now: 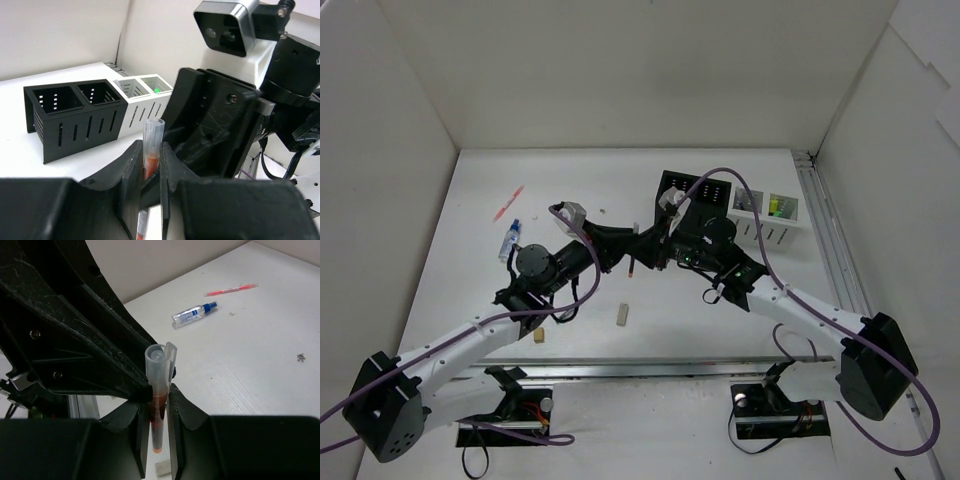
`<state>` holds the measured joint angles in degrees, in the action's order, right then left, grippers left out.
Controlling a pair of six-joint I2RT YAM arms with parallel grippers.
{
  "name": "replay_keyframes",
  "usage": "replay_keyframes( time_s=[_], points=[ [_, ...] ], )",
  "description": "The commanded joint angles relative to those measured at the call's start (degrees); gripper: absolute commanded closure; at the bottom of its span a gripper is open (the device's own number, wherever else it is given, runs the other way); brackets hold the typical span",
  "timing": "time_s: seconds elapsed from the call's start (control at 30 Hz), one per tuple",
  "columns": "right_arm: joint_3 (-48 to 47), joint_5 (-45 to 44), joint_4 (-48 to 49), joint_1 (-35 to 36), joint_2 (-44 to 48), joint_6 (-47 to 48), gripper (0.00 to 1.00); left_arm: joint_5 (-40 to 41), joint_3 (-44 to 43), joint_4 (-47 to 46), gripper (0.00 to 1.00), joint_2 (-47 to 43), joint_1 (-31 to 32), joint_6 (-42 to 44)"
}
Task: Sort the stationery into containers
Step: Pick up the pen from the center of the board, then place the pen in the storage box.
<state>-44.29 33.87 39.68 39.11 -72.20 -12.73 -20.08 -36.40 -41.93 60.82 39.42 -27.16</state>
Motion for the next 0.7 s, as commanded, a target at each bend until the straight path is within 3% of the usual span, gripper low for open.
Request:
replay_keyframes(
  time_s=[0.0, 0.07, 0.1, 0.13, 0.23, 0.33, 0.53, 0.67],
  points=[
    [-3.26, -3.62, 6.9, 0.26, 0.22, 0.34, 0.88, -0.75, -1.48, -5.45, 1.0, -2.02, 0.48, -0.35],
    [-2.99, -4.16, 6.73, 0.44, 0.31, 0.86, 0.9, -1.02, -2.79, -2.73, 0.87, -2.19, 0.48, 0.26],
    [-2.82, -5.99, 6.81, 0.44, 0.57, 0.95, 0.94, -1.19, -3.32, -1.85, 0.41, -2.28, 0.48, 0.96],
    [-2.73, -6.7, 6.73, 0.26, 0.75, 1.22, 0.95, -0.93, -3.85, -0.71, 0.25, -2.54, 0.48, 1.31],
    [-2.12, -11.09, 6.55, -0.87, 1.62, 2.62, 0.99, 1.34, -5.34, 5.87, 0.01, -4.82, 0.48, 2.72],
    [-1.76, -13.73, 6.11, -5.95, 1.45, 3.5, 0.99, 7.38, -7.18, 13.25, 0.01, -7.98, 0.48, 5.0],
    [-3.95, -17.78, 4.97, -20.35, 0.23, 6.84, 1.0, 25.58, -10.7, 40.64, 0.01, -11.51, 0.48, 6.59],
    [-8.61, -18.23, 3.91, -28.55, -3.55, 8.51, 1.0, 27.81, -9.22, 50.88, 0.0, -10.99, -3.55, 3.43]
  ],
)
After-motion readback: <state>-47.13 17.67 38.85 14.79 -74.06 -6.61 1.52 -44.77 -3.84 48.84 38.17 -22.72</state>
